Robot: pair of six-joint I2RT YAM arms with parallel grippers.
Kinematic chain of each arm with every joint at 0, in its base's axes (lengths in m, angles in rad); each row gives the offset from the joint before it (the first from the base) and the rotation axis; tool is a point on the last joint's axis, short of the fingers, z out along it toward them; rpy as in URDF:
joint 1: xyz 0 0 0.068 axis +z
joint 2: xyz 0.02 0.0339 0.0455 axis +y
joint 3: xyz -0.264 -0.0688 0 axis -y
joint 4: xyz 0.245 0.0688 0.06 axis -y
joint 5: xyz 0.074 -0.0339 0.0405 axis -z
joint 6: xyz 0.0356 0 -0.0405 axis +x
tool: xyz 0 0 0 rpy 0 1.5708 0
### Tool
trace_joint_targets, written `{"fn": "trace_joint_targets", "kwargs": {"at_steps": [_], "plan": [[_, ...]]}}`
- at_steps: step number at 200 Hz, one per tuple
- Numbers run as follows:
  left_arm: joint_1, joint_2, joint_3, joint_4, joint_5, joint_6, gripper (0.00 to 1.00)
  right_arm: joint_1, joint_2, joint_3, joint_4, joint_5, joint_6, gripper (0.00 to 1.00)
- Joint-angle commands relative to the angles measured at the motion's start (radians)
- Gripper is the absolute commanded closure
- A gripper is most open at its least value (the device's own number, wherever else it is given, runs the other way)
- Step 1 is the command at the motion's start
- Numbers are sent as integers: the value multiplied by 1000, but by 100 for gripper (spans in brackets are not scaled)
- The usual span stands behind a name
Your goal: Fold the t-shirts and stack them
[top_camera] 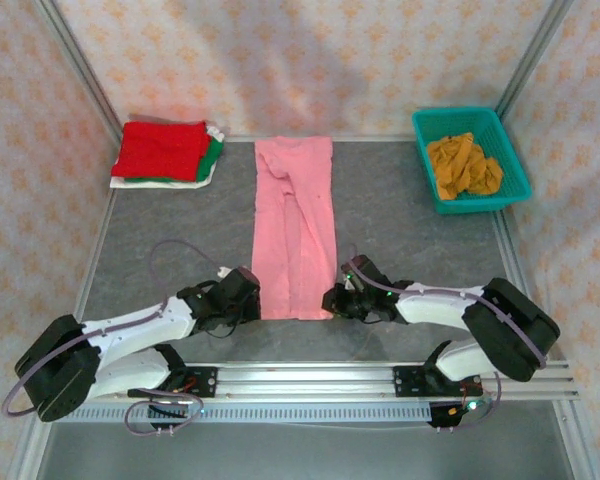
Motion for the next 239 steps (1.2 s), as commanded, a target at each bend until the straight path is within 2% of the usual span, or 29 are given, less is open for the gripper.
{"fn": "trace_joint_targets", "kwargs": {"at_steps": [1,19,74,95,114,127,148,197,210,239], "plan": [[-28,-32,-42,2,-57,-72,100,19,-19,-32,13,28,25,89],[-51,-55,-51,-29,-72,-94,100,19,-61,-46,-19,44,26,100],[-111,-217,-21,-213,-98,-157,100,19,-223,-47,-108,5,27,100],[-111,-270,1,-248,-114,-144,100,19,-216,-11,-149,-11,14,100],[-104,-255,68,-269,-151,-103,100,10,-208,40,-166,13,1,100],[-53,-215,121,-272,-115,-60,100,-18,-190,82,-170,28,2,100],[93,-130,227,-298,-32,34,100,-85,-114,168,-183,12,-19,100],[312,160,529,-357,51,268,100,-200,160,500,-358,-39,-105,100],[348,243,603,-342,78,319,100,-220,211,571,-374,-42,-121,100],[370,430,804,-392,23,432,100,-276,310,681,-384,-57,-128,100]]}}
